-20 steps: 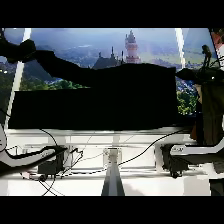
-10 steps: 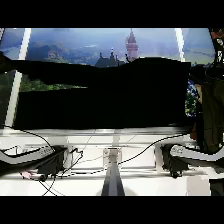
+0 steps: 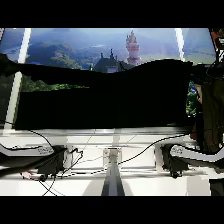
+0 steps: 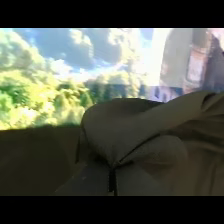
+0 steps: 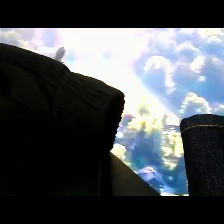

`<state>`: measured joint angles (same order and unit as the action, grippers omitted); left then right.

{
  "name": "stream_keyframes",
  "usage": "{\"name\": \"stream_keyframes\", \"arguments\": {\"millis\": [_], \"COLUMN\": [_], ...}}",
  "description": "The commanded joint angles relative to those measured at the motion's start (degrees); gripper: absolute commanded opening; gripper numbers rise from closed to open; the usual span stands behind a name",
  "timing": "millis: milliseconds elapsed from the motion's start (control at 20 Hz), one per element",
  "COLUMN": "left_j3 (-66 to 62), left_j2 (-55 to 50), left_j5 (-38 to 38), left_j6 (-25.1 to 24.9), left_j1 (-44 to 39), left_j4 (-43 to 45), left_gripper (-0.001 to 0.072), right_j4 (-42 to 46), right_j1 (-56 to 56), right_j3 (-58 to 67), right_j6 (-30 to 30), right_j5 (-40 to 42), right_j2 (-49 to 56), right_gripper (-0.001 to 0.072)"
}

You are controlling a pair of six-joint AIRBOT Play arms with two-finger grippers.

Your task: Fold the clothes and pants, and hang the long-sleeved shirts on hangers.

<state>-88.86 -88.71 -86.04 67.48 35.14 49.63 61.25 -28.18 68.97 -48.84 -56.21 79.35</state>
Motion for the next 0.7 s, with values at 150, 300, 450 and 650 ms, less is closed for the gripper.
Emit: {"name": "stream_keyframes", "arguments": {"millis": [150,300,450,650], "left_j3": [0.76,0.61,0.61,1.22], "left_j2": [-8.83,-8.76,-7.56,-5.75], "left_j5": [17.73,21.81,19.47,7.87], "left_j6": [0.68,-0.81,-1.03,-6.97], "left_j1": [-1.22,-0.22,2.93,6.75], "left_j4": [-9.31,-11.98,-11.80,-6.12], "left_gripper": [0.0541,0.0639,0.0410,0.0007], "right_j4": [0.04,0.04,0.04,0.07], "right_j1": [0.02,0.02,0.02,0.02], "right_j3": [0.04,0.07,0.07,0.07], "right_j6": [-0.17,-0.17,-0.15,-0.15], "right_j5": [0.04,0.02,0.07,0.02], "right_j2": [-0.02,-0.02,-0.02,-0.02], "right_gripper": [0.0016,0.0015,0.0015,0.0015]}}
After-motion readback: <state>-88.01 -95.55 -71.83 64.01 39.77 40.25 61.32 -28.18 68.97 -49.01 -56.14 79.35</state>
